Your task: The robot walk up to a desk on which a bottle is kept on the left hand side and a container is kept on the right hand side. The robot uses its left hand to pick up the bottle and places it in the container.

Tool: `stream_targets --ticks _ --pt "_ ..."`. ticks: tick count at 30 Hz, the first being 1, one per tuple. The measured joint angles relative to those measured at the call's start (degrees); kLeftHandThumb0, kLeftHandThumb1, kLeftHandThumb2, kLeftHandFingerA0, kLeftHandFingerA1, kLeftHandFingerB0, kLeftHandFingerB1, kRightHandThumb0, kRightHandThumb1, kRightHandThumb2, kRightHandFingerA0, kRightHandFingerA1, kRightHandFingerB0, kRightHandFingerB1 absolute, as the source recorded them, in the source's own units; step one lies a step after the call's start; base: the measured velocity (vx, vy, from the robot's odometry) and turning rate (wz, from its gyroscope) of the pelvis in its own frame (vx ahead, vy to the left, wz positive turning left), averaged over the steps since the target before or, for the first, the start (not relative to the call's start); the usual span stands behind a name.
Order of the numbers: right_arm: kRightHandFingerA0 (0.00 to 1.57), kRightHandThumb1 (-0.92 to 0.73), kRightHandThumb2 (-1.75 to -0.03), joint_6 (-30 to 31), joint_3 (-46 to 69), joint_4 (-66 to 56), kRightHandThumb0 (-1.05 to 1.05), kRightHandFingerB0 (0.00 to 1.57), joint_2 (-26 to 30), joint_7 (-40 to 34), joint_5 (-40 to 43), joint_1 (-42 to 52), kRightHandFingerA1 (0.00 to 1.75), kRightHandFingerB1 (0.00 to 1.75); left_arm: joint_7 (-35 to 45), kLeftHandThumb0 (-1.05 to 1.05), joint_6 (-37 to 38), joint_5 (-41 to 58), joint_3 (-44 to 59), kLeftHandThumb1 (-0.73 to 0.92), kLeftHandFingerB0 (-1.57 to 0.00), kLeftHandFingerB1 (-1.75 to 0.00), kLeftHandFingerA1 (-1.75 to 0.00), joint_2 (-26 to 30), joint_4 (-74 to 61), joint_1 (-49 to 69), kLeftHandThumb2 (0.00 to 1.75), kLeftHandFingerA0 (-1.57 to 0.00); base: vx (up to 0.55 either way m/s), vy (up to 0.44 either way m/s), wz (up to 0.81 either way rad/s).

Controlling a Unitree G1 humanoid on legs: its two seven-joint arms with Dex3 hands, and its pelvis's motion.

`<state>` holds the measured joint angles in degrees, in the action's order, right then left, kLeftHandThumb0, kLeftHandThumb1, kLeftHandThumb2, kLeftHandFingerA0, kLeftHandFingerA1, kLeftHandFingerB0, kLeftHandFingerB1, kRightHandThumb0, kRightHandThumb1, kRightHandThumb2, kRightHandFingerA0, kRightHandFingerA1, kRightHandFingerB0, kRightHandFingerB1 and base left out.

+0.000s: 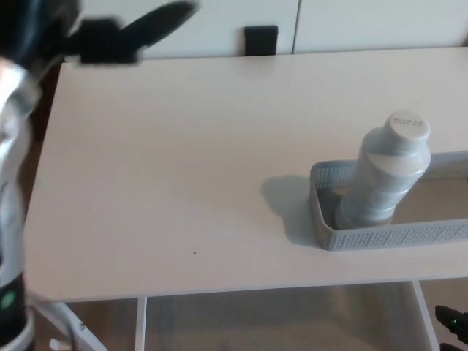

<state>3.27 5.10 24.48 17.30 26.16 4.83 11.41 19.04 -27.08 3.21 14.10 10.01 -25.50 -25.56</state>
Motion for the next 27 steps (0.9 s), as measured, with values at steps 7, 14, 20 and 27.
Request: stream_targets --ticks 7,14,20,27 --pt "0.00 -0.53 -0.78 -0.05 -0.04 0.88 -0.31 0.00 -0.01 0.10 -0.03 0.59 0.10 0.06 1.98 -0.44 0.83 2.40 12.37 0.47 -0.12 -0.31 -0.31 0.75 2.24 16.22 0.56 -0.04 0.00 0.000 0.00" --pt "0.00 -0.53 -0.78 -0.33 -0.07 2.42 -0.31 0.00 -0.02 0.12 -0.04 1.34 0.10 0.06 3.98 -0.44 3.82 4.24 25.36 0.47 -0.12 -0.31 -0.31 2.18 12.14 32.61 0.56 -0.04 0.00 0.000 -0.01" --pt "0.00 -0.51 -0.79 -0.67 -0.07 3.50 -0.33 0.00 -0.02 0.15 -0.06 1.90 0.17 0.11 5.94 -0.48 7.48 5.78 34.03 0.56 -0.09 -0.30 -0.43 3.60 20.63 42.79 0.59 -0.02 0.00 0.000 0.00" --pt "0.00 -0.49 -0.79 -0.91 -0.07 4.11 -0.35 0.01 -0.02 0.12 -0.11 2.17 0.18 0.13 6.29 -0.48 10.35 6.31 36.16 0.59 -0.07 -0.37 -0.37 4.00 32.77 45.77 0.69 -0.02 0.00 0.000 0.00"
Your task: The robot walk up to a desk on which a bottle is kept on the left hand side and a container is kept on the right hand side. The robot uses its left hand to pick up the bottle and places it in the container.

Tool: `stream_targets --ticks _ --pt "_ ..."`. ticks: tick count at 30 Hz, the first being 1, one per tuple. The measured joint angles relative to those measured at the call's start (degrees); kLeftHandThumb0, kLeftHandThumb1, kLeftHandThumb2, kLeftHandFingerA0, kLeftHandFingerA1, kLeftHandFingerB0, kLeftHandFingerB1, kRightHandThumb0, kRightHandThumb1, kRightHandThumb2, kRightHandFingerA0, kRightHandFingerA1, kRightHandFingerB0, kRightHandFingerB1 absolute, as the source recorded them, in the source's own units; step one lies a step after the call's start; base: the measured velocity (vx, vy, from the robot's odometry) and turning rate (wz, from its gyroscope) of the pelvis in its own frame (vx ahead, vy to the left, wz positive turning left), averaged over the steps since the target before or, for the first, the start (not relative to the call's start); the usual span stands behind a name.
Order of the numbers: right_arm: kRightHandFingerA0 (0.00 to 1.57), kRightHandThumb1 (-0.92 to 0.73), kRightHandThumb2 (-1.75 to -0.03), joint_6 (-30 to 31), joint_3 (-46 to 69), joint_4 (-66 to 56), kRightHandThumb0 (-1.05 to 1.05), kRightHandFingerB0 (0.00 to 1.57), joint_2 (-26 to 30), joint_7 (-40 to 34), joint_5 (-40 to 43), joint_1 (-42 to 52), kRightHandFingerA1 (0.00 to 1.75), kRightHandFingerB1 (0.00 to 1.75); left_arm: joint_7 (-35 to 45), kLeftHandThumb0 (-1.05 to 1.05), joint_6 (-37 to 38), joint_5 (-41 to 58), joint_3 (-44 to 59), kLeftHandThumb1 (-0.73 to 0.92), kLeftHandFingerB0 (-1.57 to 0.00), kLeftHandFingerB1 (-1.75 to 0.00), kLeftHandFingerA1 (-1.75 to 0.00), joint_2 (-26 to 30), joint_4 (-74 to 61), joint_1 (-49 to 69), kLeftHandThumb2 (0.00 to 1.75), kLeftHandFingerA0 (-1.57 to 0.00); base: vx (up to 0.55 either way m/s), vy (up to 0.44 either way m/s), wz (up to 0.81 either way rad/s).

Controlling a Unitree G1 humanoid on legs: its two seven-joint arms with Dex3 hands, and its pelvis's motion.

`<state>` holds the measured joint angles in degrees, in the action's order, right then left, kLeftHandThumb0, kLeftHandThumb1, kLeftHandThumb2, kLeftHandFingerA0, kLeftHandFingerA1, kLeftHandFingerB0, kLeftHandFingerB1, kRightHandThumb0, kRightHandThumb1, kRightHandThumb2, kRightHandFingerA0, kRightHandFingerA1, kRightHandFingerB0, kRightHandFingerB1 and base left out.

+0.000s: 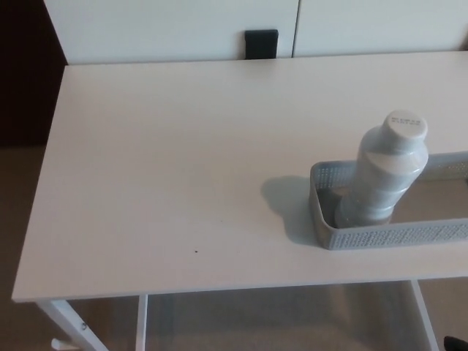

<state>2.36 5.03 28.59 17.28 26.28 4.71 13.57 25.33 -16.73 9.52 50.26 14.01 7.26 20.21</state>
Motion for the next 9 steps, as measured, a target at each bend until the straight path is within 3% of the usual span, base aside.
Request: stream_targets --ticks 1,2,6,7,8,9 --pt "0.00 -0.49 -0.79 -0.02 0.00 0.04 -0.35 0.01 0.00 0.00 0.00 0.02 0.18 0.13 -0.03 -0.48 0.19 -0.03 -0.23 0.59 -0.07 -0.37 -0.37 -0.01 3.02 -0.03 0.69 -0.02 0.00 0.000 0.00" --pt "0.00 -0.50 -0.79 -0.02 0.00 0.06 -0.34 0.01 0.00 0.00 0.00 0.02 0.17 0.13 -0.03 -0.42 0.22 -0.06 -0.47 0.62 -0.13 -0.35 -0.71 -0.04 4.57 -0.03 0.58 -0.24 0.00 0.000 0.00" --pt "0.00 -0.50 -0.79 -0.03 -0.02 0.09 -0.34 0.01 -0.02 0.00 0.00 0.00 0.17 0.13 0.07 -0.42 0.57 -0.16 -1.77 0.62 -0.13 -0.35 -0.71 -0.06 11.28 -0.25 0.58 -0.24 0.00 0.000 0.00" --pt "0.00 -0.51 -0.79 -0.04 -0.02 0.10 -0.35 0.00 -0.02 0.00 -0.01 0.01 0.16 0.12 0.13 -0.53 0.63 -0.15 -2.38 0.68 -0.27 -0.38 -0.51 -0.06 14.44 -0.43 0.60 -0.19 0.00 0.000 0.00" --pt "0.00 -0.51 -0.79 -0.04 -0.02 0.11 -0.35 0.00 -0.02 0.00 -0.01 0.02 0.16 0.12 0.16 -0.53 0.64 -0.16 -2.65 0.68 -0.27 -0.38 -0.51 -0.03 15.97 -0.53 0.60 -0.19 0.00 0.000 0.00" --pt "0.00 -0.51 -0.79 -0.04 -0.02 0.11 -0.35 0.00 -0.02 0.00 -0.02 0.03 0.17 0.13 0.23 -0.57 0.65 -0.17 -2.92 0.55 -0.26 -0.47 -0.56 -0.01 17.22 -0.57 0.79 -0.23 0.00 0.000 0.00"
